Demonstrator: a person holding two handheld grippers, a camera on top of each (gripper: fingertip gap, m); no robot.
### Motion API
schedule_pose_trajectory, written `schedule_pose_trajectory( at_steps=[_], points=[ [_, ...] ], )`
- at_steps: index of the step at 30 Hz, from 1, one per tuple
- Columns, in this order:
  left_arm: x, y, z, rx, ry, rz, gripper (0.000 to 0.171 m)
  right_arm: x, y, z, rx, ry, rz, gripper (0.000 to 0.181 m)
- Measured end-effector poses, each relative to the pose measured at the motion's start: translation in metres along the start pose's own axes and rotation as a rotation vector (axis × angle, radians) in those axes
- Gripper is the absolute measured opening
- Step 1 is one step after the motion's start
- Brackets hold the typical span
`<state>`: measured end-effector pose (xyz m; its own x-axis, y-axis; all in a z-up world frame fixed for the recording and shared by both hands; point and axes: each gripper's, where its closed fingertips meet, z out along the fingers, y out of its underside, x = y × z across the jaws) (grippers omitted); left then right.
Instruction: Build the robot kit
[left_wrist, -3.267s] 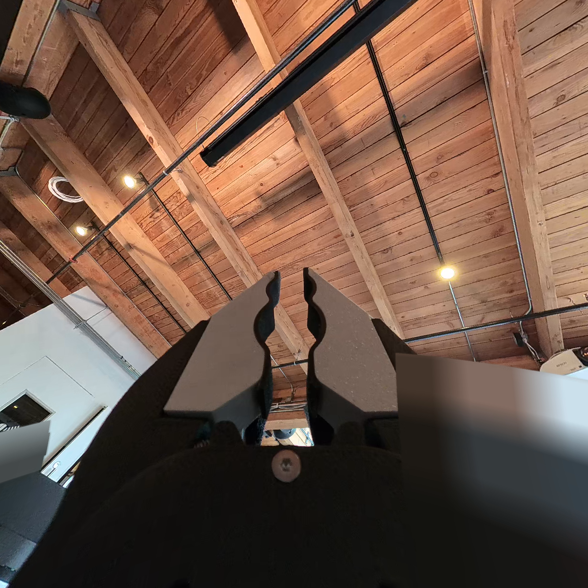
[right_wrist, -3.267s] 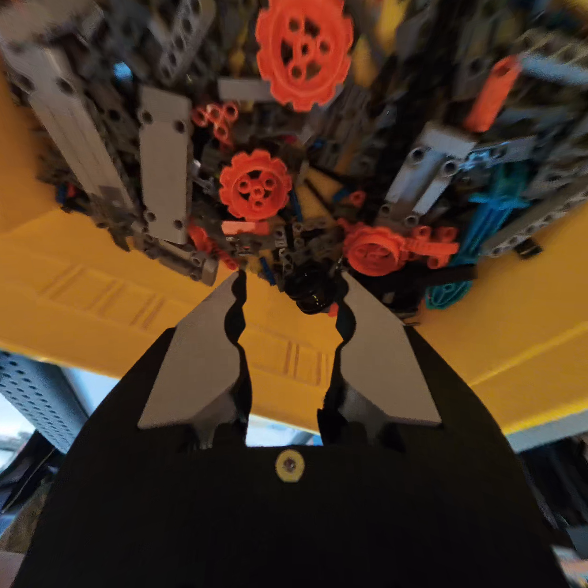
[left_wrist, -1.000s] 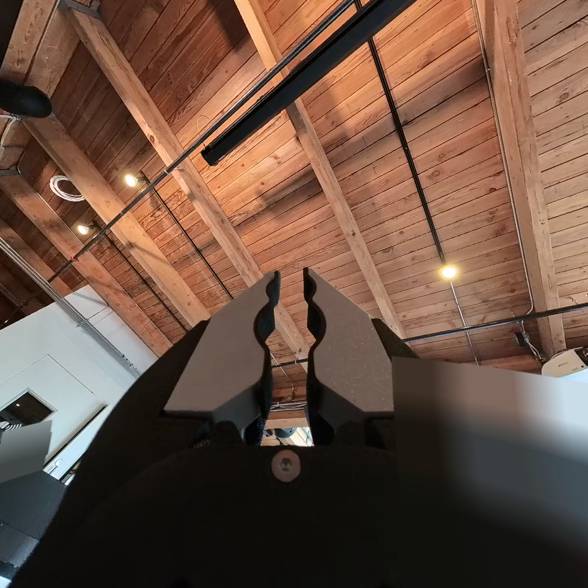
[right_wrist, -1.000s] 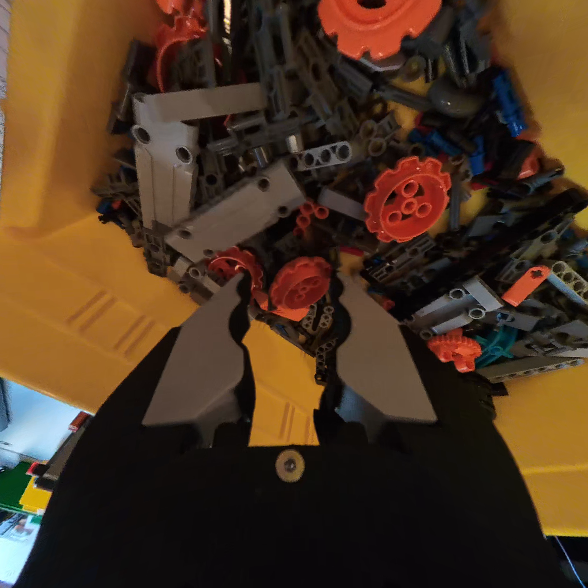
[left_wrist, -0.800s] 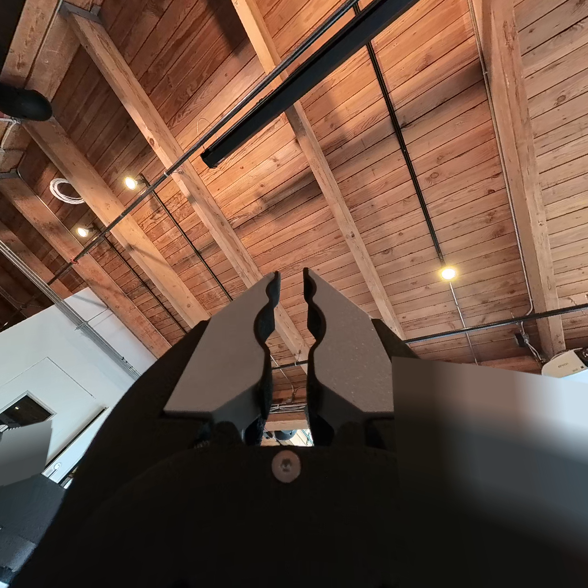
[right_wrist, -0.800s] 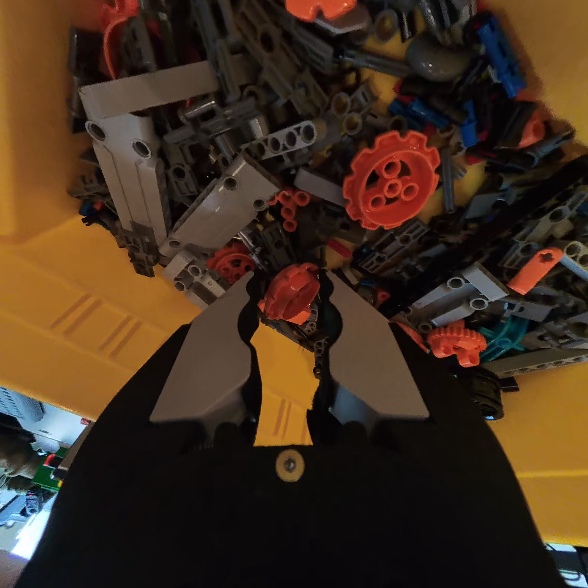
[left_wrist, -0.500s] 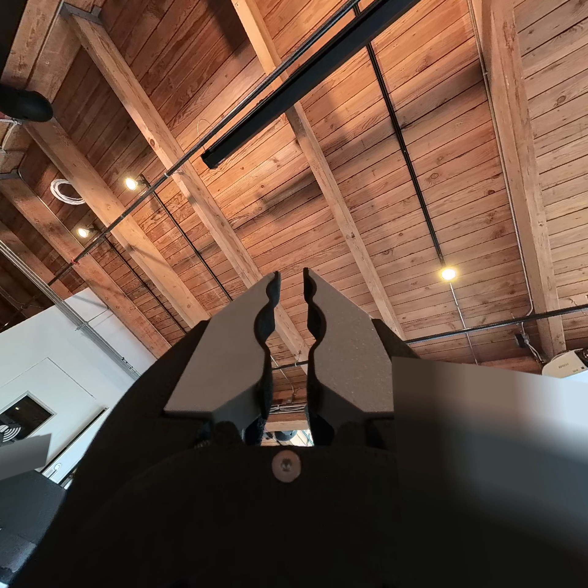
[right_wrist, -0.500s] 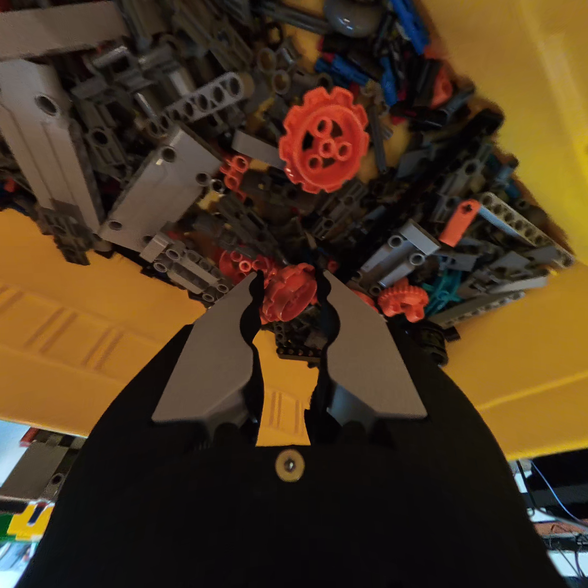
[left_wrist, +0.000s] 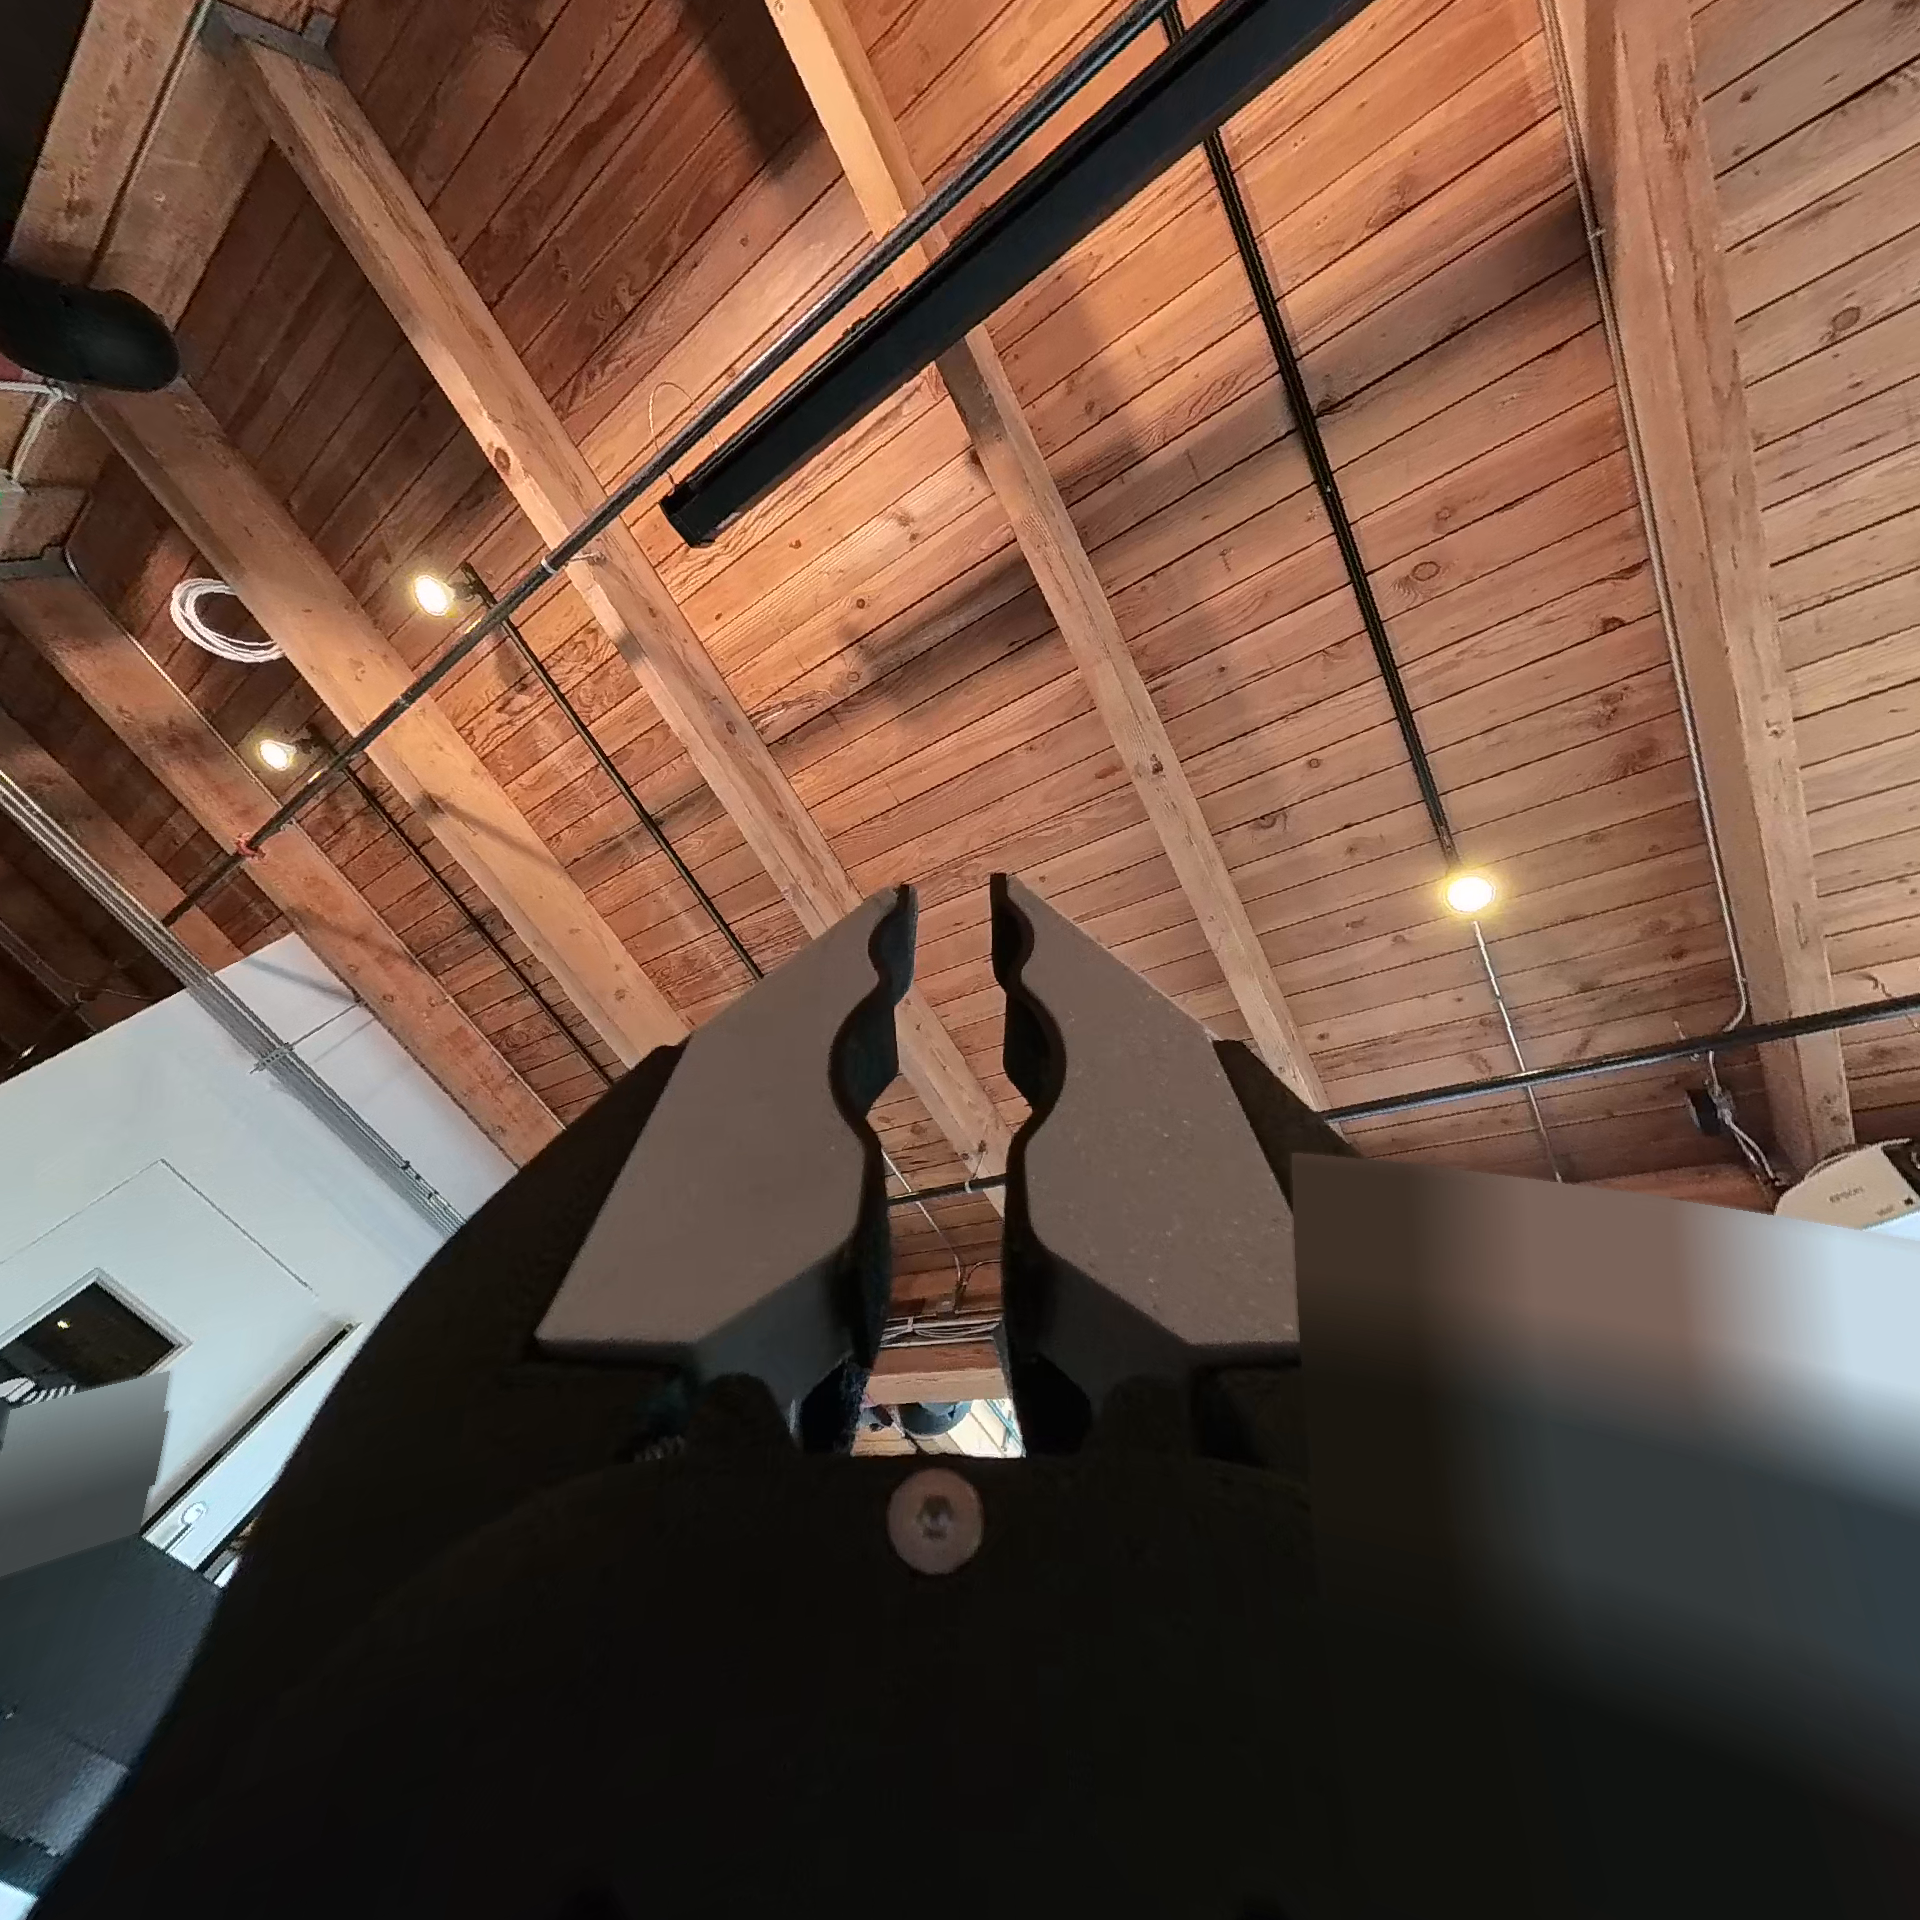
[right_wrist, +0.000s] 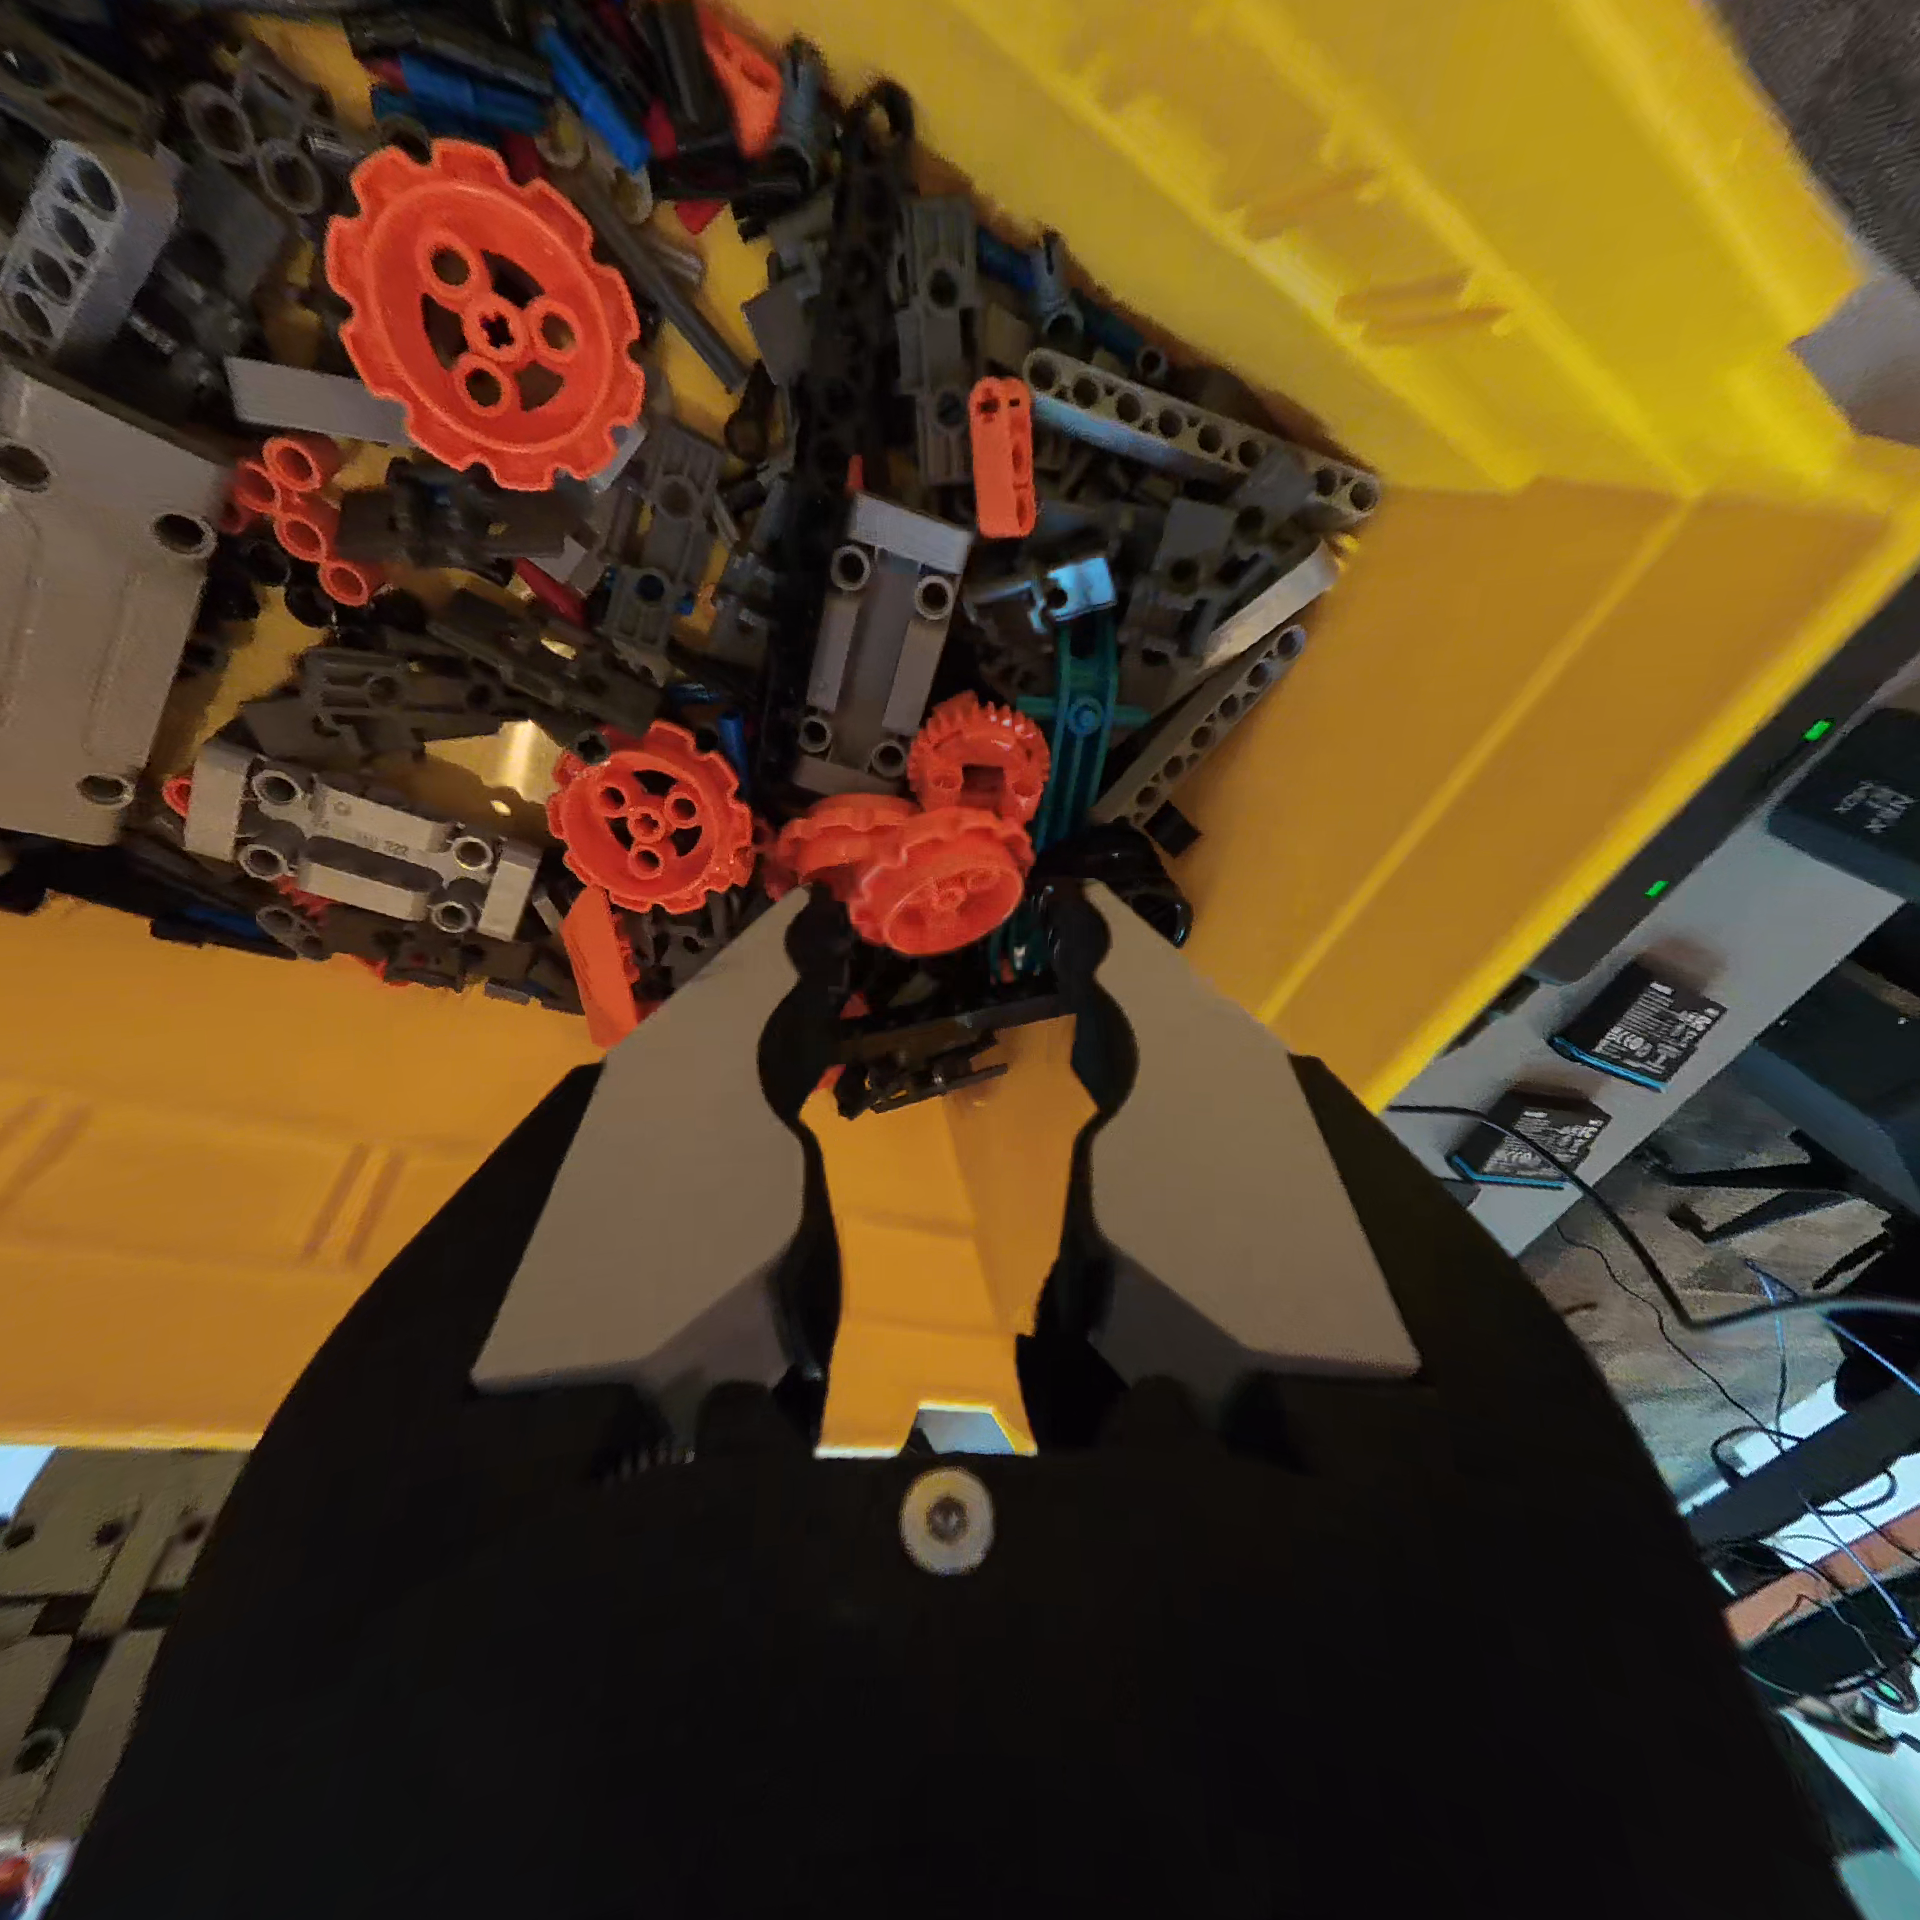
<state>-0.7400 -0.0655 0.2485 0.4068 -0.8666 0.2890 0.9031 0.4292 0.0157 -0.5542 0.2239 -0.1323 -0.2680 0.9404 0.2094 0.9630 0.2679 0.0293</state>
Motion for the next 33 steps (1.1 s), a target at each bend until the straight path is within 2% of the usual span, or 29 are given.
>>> schedule_pose_trajectory(
  at_steps=[2, 4, 6, 8, 11, 12, 14, 16, 18, 19, 21, 23, 25, 27, 29, 31, 33],
  points=[
    [-0.002, -0.001, 0.0, -0.003, -0.004, 0.006, 0.012, -0.003, -0.004, -0.017, 0.089, 0.015, 0.034, 0.05],
    [-0.005, -0.001, 0.002, -0.016, -0.011, 0.017, 0.012, -0.018, -0.009, -0.048, 0.264, 0.015, 0.088, 0.05],
    [-0.01, 0.003, 0.004, -0.054, -0.029, 0.049, 0.012, -0.055, -0.01, -0.092, 0.528, -0.051, 0.178, 0.049],
    [-0.018, 0.015, 0.01, -0.141, -0.053, 0.107, 0.012, -0.101, 0.002, -0.133, 0.784, -0.148, 0.31, 0.058],
    [-0.034, 0.057, 0.018, -0.384, -0.091, 0.194, 0.013, -0.172, 0.037, -0.158, 1.058, -0.314, 0.56, 0.096],
    [-0.04, 0.078, 0.019, -0.495, -0.102, 0.213, 0.013, -0.193, 0.048, -0.156, 1.122, -0.348, 0.631, 0.098],
    [-0.052, 0.125, 0.012, -0.742, -0.117, 0.235, 0.015, -0.227, 0.064, -0.151, 1.256, -0.373, 0.739, 0.092],
    [-0.06, 0.17, -0.003, -0.97, -0.127, 0.228, 0.021, -0.249, 0.078, -0.149, 1.358, -0.272, 0.75, 0.062],
    [-0.059, 0.208, -0.02, -1.146, -0.111, 0.212, 0.027, -0.255, 0.094, -0.14, 1.372, -0.023, 0.7, 0.05],
    [-0.061, 0.223, -0.027, -1.21, -0.112, 0.224, 0.028, -0.252, 0.103, -0.134, 1.349, 0.105, 0.68, 0.052],
    [-0.075, 0.25, -0.04, -1.295, -0.182, 0.282, 0.031, -0.248, 0.11, -0.133, 1.366, 0.264, 0.646, 0.069],
    [-0.094, 0.276, -0.057, -1.432, -0.264, 0.305, 0.037, -0.25, 0.105, -0.133, 1.39, 0.237, 0.645, 0.069],
    [-0.11, 0.289, -0.08, -1.597, -0.344, 0.323, 0.035, -0.249, 0.105, -0.124, 1.36, 0.23, 0.673, 0.059],
    [-0.129, 0.282, -0.115, -1.813, -0.474, 0.42, 0.028, -0.25, 0.109, -0.114, 1.288, 0.268, 0.671, 0.06],
    [-0.149, 0.256, -0.16, -2.041, -0.666, 0.586, 0.034, -0.248, 0.114, -0.114, 1.25, 0.341, 0.659, 0.059],
    [-0.166, 0.239, -0.191, -2.165, -0.794, 0.702, 0.037, -0.25, 0.113, -0.123, 1.288, 0.345, 0.649, 0.055],
    [-0.181, 0.235, -0.228, -2.293, -0.878, 0.665, 0.041, -0.252, 0.112, -0.126, 1.311, 0.339, 0.636, 0.052]
  ],
)
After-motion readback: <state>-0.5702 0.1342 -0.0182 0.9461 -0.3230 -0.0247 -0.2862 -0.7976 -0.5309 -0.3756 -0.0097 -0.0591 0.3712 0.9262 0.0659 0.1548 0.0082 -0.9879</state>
